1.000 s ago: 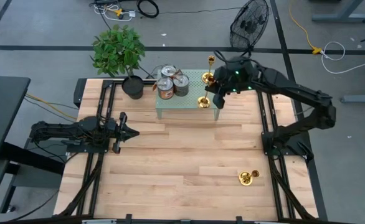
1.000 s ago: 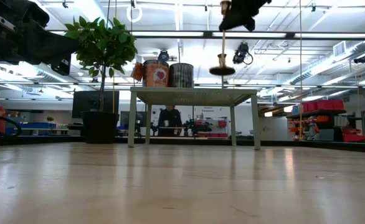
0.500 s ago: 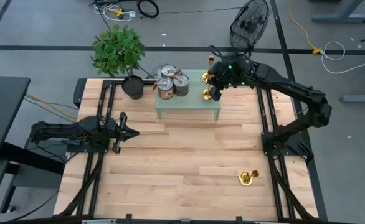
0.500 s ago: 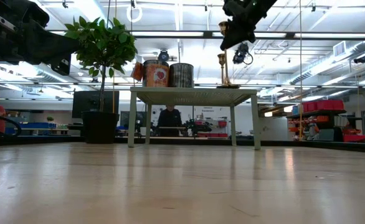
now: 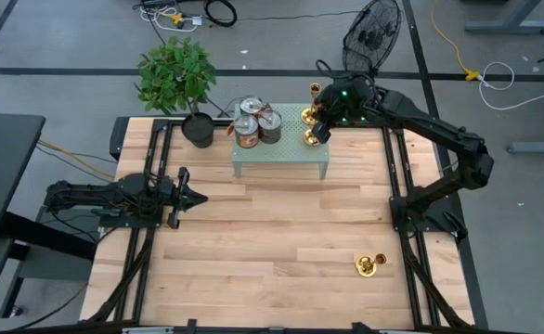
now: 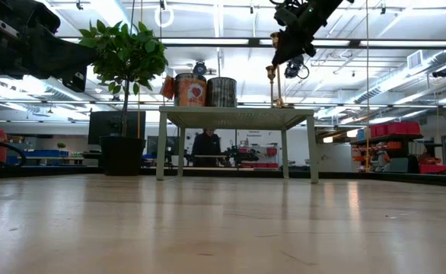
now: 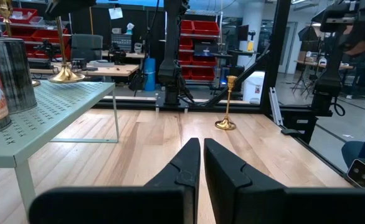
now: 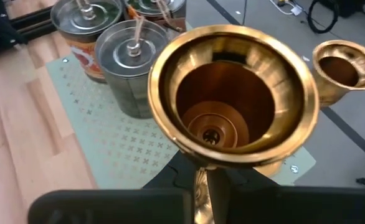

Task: Pick & Place candle stick holders
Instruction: Put the top gold candle holder on the shelf

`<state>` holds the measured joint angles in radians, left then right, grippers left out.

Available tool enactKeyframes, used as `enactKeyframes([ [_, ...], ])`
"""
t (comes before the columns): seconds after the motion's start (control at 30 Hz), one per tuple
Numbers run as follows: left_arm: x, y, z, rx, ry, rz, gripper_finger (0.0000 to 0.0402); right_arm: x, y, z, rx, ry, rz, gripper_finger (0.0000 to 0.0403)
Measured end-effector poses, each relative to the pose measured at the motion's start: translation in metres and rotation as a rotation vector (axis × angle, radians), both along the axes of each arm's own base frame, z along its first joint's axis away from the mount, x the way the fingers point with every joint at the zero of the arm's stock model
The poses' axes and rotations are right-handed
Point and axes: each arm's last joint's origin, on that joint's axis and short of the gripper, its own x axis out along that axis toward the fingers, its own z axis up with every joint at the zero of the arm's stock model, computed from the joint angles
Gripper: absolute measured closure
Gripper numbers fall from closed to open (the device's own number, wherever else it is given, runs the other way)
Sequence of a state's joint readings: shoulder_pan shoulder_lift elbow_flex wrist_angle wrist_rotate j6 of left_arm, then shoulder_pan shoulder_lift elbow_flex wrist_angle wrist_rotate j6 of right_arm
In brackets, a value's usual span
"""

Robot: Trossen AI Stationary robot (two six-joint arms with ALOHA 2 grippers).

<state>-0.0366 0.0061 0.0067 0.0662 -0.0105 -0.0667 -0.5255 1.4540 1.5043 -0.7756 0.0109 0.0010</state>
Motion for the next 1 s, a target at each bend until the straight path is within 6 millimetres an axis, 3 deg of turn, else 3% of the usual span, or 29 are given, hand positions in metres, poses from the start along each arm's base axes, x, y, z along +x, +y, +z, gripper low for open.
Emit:
enactKeyframes([
  [0.3, 0.0, 0.0, 0.0, 0.0, 0.0, 0.0, 0.0371, -0.003, 0.0015, 0.0022, 0.023, -0.016, -0.022, 0.0383],
  [0.7, 0.0, 0.0, 0.0, 0.0, 0.0, 0.0, 0.0371, -0.0076, 0.0009, 0.0052, 0.022, -0.037, -0.211, 0.0383],
  [1.0, 0.0, 0.0, 0.0, 0.0, 0.0, 0.0, 0.0371, -0.0076, 0.0008, 0.0052, 0.008, -0.029, -0.204, 0.0383],
])
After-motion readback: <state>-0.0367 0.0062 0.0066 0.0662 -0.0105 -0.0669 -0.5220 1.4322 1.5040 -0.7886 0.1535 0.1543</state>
